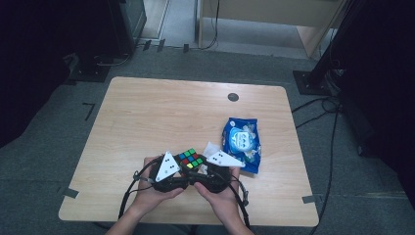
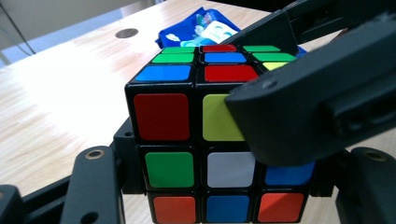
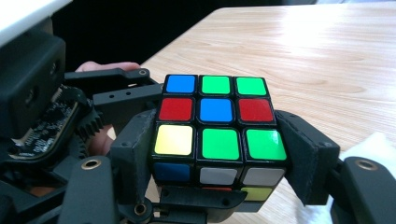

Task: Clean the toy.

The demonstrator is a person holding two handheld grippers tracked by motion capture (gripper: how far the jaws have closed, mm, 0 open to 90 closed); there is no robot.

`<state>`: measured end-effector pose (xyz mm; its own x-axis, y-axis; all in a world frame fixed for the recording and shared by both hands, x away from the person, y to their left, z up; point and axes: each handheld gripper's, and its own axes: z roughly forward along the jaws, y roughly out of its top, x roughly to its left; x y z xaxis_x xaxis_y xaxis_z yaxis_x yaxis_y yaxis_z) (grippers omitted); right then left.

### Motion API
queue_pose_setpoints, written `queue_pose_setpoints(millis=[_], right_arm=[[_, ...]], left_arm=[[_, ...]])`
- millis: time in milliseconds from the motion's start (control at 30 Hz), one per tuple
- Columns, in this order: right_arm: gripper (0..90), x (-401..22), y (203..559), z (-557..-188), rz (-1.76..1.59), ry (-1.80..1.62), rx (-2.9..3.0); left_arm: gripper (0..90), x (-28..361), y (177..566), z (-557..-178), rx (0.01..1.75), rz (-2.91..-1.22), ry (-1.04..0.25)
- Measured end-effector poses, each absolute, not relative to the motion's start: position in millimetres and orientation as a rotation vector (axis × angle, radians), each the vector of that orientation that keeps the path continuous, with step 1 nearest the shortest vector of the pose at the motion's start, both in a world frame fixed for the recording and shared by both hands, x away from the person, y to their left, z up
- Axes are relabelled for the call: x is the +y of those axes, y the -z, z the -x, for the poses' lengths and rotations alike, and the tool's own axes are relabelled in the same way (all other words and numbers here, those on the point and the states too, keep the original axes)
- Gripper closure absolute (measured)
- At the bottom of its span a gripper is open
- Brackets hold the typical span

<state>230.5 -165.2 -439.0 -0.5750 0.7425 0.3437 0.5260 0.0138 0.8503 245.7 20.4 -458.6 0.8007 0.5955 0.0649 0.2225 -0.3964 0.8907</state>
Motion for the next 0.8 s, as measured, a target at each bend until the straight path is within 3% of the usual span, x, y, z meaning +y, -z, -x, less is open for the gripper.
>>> queue_pose_setpoints(millis=[100,400,567,800], right_arm=[[28.4,-176.5,433.6,-234.3,-1.355,-1.736,2.037],[31.4,-194.9,446.9,-234.8,-1.359,-1.853,1.93],[30.6,-169.3,471.4,-234.8,-1.324,-1.759,2.055],[23.8,-144.9,471.8,-227.9,-1.235,-1.703,2.061]], left_arm=[[34.0,31.2,458.6,-255.1,0.687,-1.942,-0.402],[34.0,70.3,448.8,-275.7,0.844,-1.794,-0.301],[34.0,81.0,443.1,-278.4,0.87,-1.752,-0.277],[33.9,70.0,440.4,-273.0,0.837,-1.756,-0.247]])
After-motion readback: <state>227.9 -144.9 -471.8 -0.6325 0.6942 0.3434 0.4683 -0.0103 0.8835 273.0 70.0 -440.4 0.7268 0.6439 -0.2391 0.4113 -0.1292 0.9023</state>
